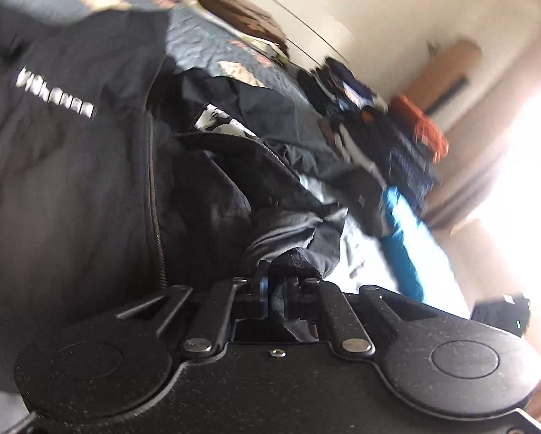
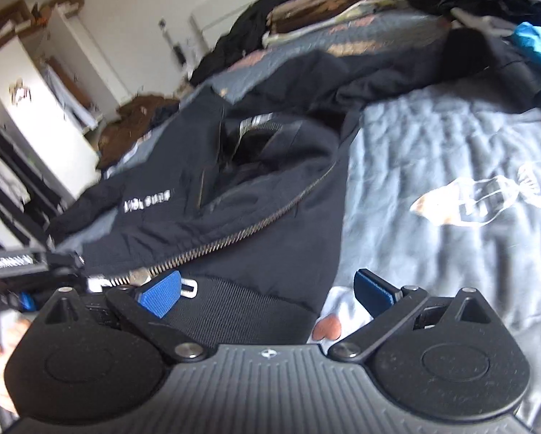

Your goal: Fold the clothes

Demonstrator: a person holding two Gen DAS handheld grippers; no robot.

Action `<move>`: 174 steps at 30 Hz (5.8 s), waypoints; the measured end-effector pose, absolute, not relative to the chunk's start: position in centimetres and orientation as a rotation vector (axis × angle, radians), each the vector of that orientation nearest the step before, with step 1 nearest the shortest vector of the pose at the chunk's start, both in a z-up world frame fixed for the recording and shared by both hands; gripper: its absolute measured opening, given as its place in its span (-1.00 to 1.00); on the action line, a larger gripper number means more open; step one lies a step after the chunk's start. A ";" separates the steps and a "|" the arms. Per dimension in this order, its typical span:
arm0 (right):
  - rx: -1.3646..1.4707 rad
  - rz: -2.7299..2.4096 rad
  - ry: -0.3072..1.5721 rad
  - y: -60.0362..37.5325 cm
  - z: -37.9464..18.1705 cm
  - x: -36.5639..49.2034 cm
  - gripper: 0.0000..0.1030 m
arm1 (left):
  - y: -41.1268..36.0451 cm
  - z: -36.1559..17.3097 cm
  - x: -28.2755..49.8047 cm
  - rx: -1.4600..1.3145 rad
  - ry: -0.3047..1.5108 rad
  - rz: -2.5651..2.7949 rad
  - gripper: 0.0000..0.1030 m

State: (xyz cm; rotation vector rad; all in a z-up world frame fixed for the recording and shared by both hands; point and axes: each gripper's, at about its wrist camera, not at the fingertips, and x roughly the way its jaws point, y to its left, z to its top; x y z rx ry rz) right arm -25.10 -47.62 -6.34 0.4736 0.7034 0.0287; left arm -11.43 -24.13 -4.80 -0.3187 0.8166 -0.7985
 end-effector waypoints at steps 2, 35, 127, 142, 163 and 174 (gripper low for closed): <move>0.438 0.030 0.755 -46.7 -7.7 -24.3 0.97 | -24.3 -3.9 -12.6 -0.167 0.770 -0.818 -0.76; 0.332 0.132 0.817 -46.1 -8.4 -25.5 0.97 | -40.7 -7.4 -15.7 0.788 0.518 -1.020 -0.40; 0.253 0.230 0.618 -44.4 -2.3 -28.7 0.97 | -25.0 -10.4 3.0 -0.330 0.978 -0.586 -0.53; 0.263 0.225 0.608 -44.9 -2.0 -28.8 0.97 | -26.4 -4.8 -10.8 0.385 0.596 -0.658 -0.05; 0.253 0.221 0.631 -44.8 -2.5 -28.7 0.97 | -23.2 -6.2 -5.7 -0.141 0.776 -0.735 -0.76; 0.265 0.231 0.635 -44.8 -2.5 -28.6 0.97 | -21.2 -8.6 -2.0 -0.135 0.906 -0.581 -0.73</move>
